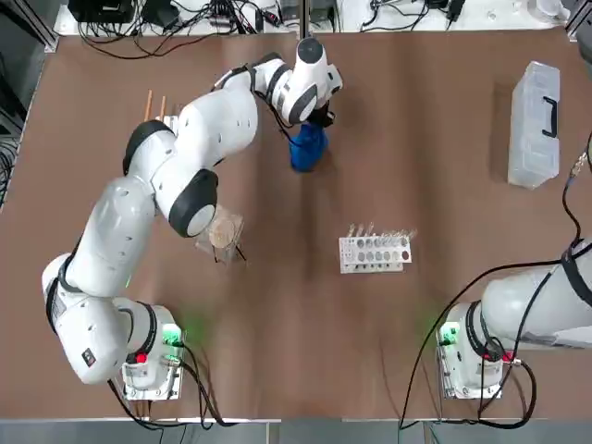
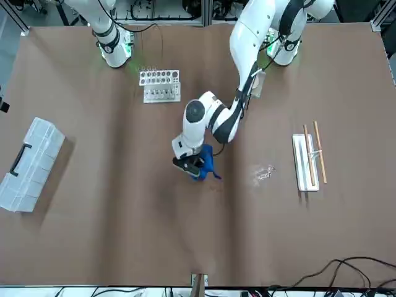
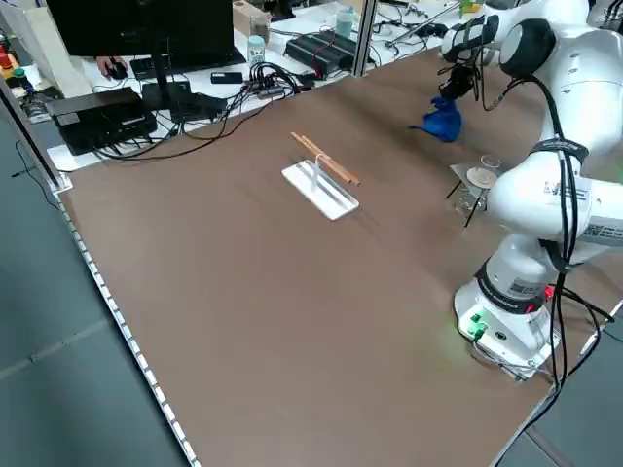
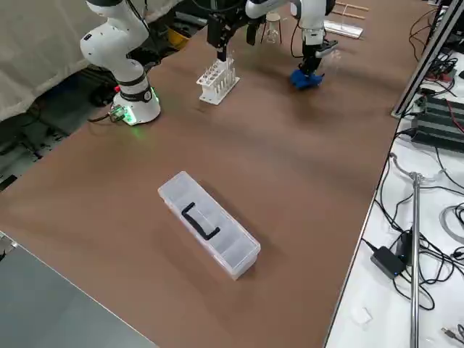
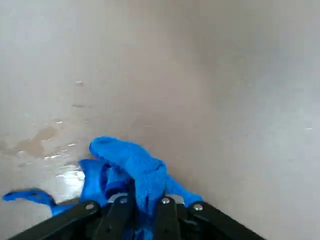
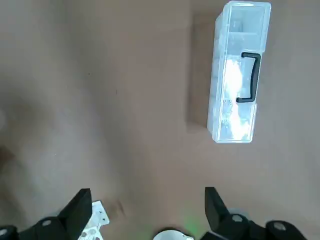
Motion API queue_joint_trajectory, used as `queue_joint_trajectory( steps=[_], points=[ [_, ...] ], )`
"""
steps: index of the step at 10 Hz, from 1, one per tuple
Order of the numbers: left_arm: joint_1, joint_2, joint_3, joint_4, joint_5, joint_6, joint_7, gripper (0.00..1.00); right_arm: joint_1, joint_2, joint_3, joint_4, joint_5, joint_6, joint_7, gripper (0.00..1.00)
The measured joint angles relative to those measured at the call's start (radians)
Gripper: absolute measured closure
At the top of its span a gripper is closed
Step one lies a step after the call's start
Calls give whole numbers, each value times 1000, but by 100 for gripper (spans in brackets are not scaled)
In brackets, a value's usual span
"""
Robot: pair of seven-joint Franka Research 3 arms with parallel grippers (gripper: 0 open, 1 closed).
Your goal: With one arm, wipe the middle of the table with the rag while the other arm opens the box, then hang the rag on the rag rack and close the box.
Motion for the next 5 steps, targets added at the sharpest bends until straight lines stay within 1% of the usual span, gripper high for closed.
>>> queue_joint_trajectory(
  steps=[3, 5],
  points=[
    [-2, 1, -72, 20, 0, 63, -70, 86, 0, 8, 0, 0, 0, 0, 0, 0],
    [-2, 12, -84, 20, 0, 69, -88, 86, 0, 8, -1, 0, 0, 0, 0, 0]
  ],
)
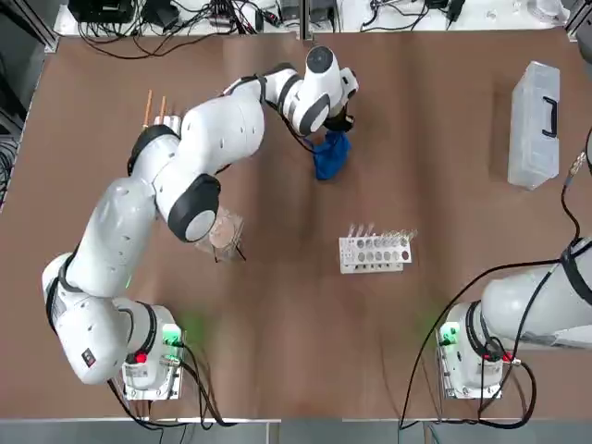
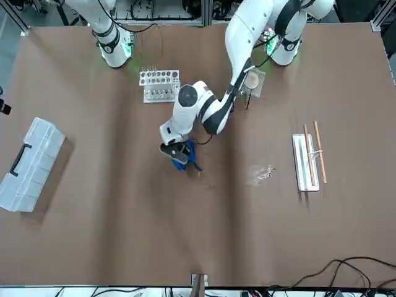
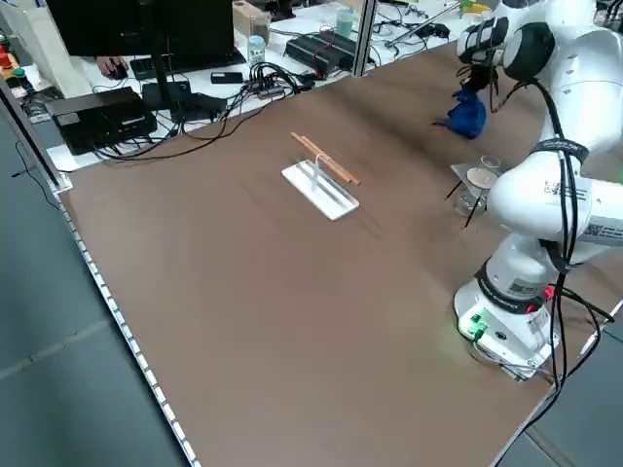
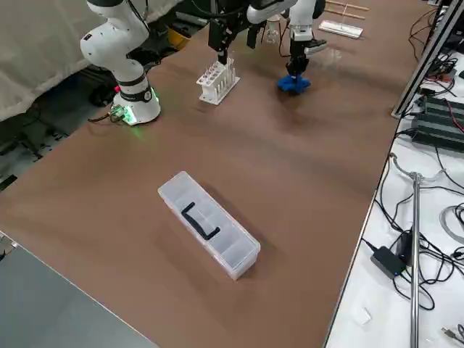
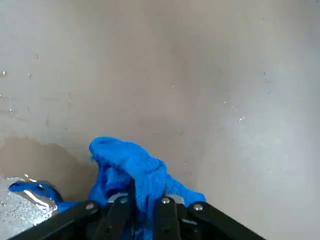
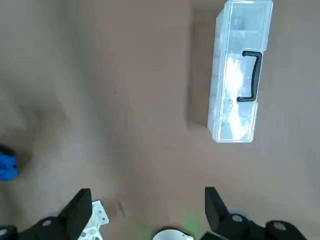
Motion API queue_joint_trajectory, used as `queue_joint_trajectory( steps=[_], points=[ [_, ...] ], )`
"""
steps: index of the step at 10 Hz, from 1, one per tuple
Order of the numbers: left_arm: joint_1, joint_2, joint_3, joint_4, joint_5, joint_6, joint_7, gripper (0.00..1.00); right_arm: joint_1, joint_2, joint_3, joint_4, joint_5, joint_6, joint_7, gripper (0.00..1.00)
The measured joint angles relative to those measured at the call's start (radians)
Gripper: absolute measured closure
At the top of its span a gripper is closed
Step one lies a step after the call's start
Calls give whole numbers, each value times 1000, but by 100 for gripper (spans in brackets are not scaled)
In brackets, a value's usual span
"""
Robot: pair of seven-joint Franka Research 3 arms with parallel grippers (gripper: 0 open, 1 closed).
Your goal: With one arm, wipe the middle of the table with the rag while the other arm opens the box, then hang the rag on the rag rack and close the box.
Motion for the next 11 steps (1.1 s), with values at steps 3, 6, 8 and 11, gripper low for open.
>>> queue_joint_trajectory(
  steps=[3, 6, 8, 11],
  points=[
    [6, 32, 1, 0, 0, 1, -1, 86, 0, 3, 0, 0, 0, 0, 0, 0],
    [12, 61, 7, 0, 0, 2, -1, 86, 3, 28, 2, -21, 0, -2, 0, 0],
    [30, 67, 13, 0, 0, 4, 1, 86, 3, 68, 2, -43, 0, -1, 0, 0],
    [67, 67, 53, 1, 0, 4, 15, 86, 5, 161, 3, -73, -5, 58, 13, 3]
  ],
)
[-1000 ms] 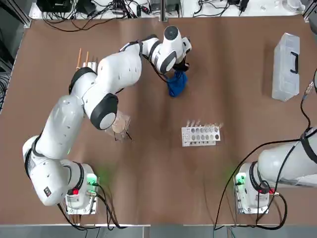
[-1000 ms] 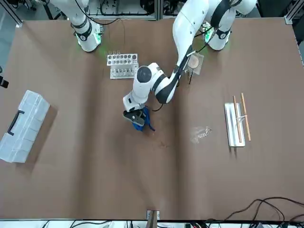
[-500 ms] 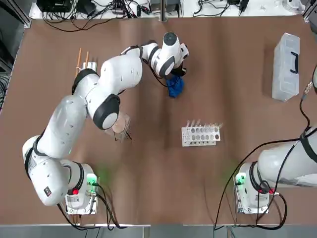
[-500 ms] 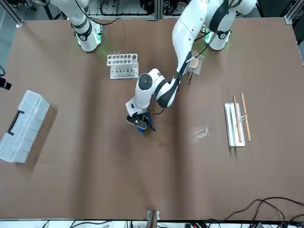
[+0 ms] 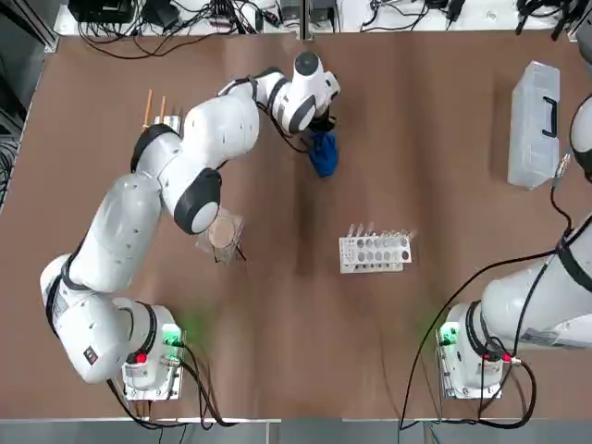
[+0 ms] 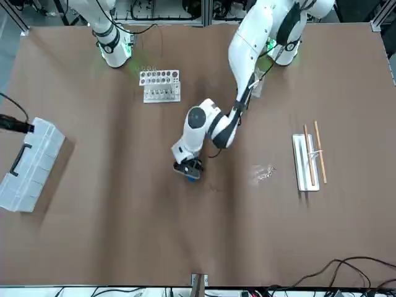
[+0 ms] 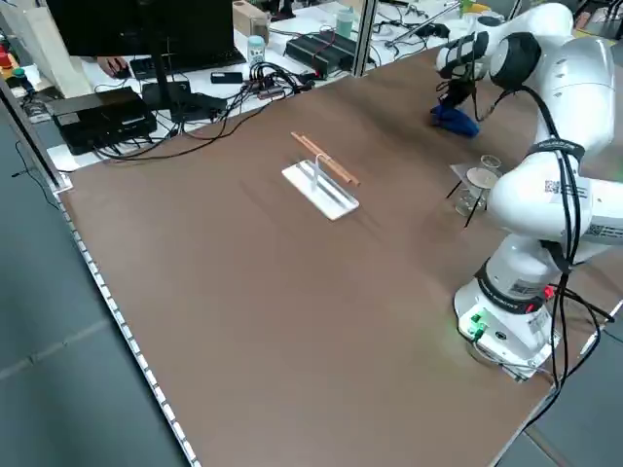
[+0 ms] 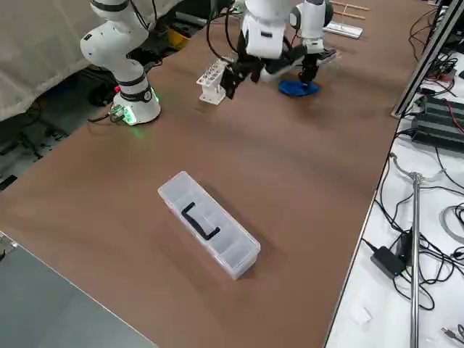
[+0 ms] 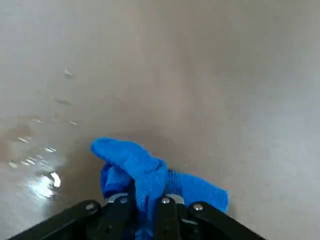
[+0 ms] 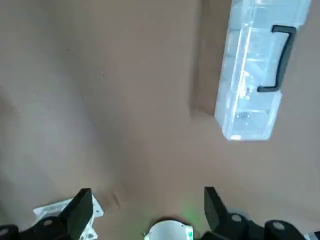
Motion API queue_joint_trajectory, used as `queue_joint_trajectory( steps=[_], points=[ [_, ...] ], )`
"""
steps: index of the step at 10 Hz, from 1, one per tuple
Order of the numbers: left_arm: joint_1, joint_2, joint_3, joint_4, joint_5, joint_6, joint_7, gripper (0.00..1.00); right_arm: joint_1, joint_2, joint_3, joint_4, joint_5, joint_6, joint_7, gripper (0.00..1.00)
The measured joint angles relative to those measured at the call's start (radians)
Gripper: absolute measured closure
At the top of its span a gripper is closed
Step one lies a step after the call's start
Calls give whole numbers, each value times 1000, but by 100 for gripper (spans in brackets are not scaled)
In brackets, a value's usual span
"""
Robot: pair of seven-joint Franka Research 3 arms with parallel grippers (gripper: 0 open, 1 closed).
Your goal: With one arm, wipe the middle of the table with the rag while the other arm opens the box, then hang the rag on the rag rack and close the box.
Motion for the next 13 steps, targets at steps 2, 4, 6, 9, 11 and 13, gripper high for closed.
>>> queue_joint_trajectory(
  steps=[2, 4, 6, 9, 11, 13],
  points=[
    [60, 0, 6, 0, 3, -1, 20, 89, -14, 139, -7, -28, -25, 101, 41, 19],
    [104, 0, 8, 0, 23, -3, 27, 89, -51, 254, -12, -30, -29, 142, 57, 52],
    [154, -9, 10, 6, 32, -84, 66, 89, -99, 308, -13, -40, -31, 220, 57, 86],
    [216, -54, 10, 9, 32, -302, 157, 89, -138, 320, -14, -127, -80, 436, 40, 99],
    [242, -75, 10, 6, 33, -437, 186, 89, -151, 320, -14, -158, -134, 530, 26, 99],
    [261, -95, 10, 2, 33, -529, 213, 89, -155, 320, -14, -165, -166, 558, 25, 99]
  ],
)
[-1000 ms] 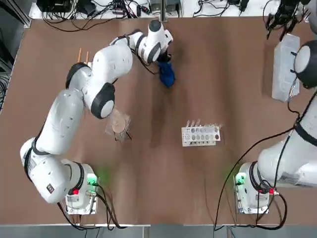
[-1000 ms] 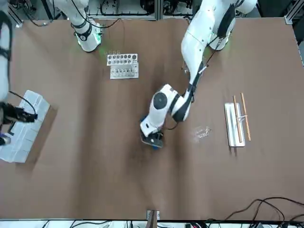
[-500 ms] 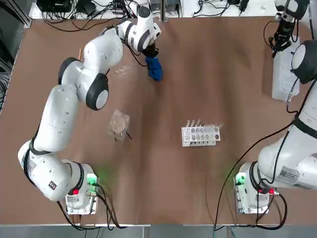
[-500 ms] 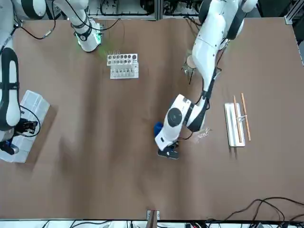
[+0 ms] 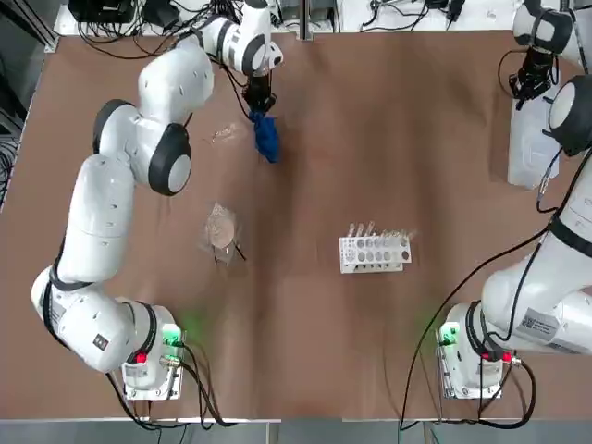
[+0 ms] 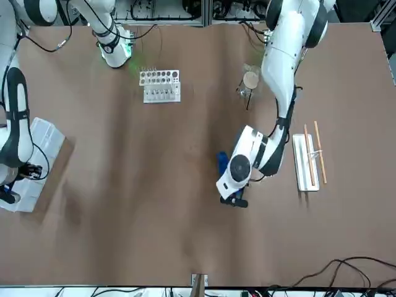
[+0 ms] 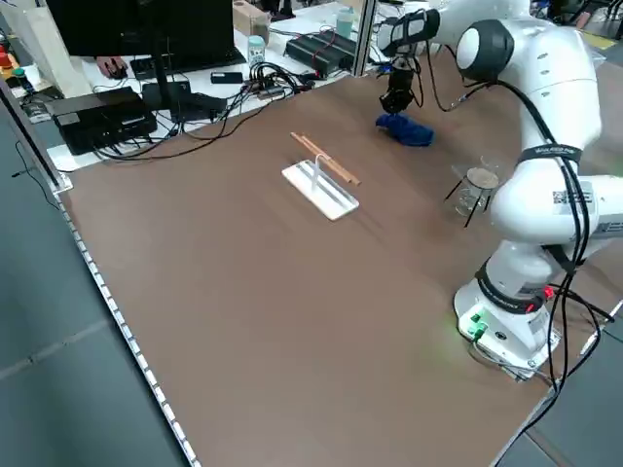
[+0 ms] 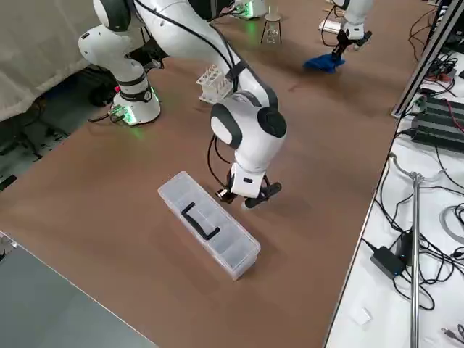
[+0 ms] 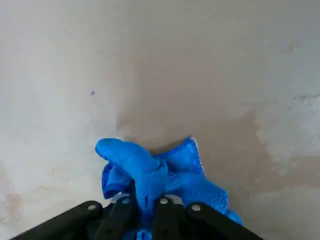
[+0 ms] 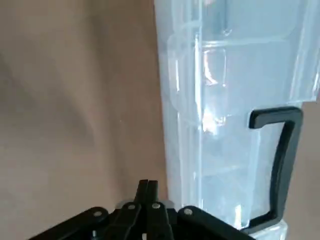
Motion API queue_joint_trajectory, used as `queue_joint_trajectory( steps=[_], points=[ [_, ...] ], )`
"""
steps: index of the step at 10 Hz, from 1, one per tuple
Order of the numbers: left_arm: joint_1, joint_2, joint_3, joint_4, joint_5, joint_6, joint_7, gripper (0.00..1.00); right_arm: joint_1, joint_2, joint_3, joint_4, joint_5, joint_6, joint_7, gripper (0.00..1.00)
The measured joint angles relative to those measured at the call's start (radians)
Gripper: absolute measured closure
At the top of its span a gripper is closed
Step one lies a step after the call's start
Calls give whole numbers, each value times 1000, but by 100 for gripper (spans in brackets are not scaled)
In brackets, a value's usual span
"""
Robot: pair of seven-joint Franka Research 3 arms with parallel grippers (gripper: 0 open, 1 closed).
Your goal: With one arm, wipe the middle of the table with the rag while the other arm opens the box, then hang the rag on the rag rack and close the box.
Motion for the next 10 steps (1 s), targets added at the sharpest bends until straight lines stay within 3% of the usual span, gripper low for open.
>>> queue_joint_trajectory(
  steps=[3, 8, 10],
  points=[
    [-4, -4, -10, -5, -1, 33, 1, 89, -11, 1, 0, -45, -28, 65, -4, 99],
    [-90, 39, -66, -17, -2, 336, -6, 89, -14, -2, -3, -49, -39, 71, -34, 99],
    [-137, 42, -75, -13, -2, 410, -11, 89, -13, -13, -7, -44, -56, 54, -56, 99]
  ],
)
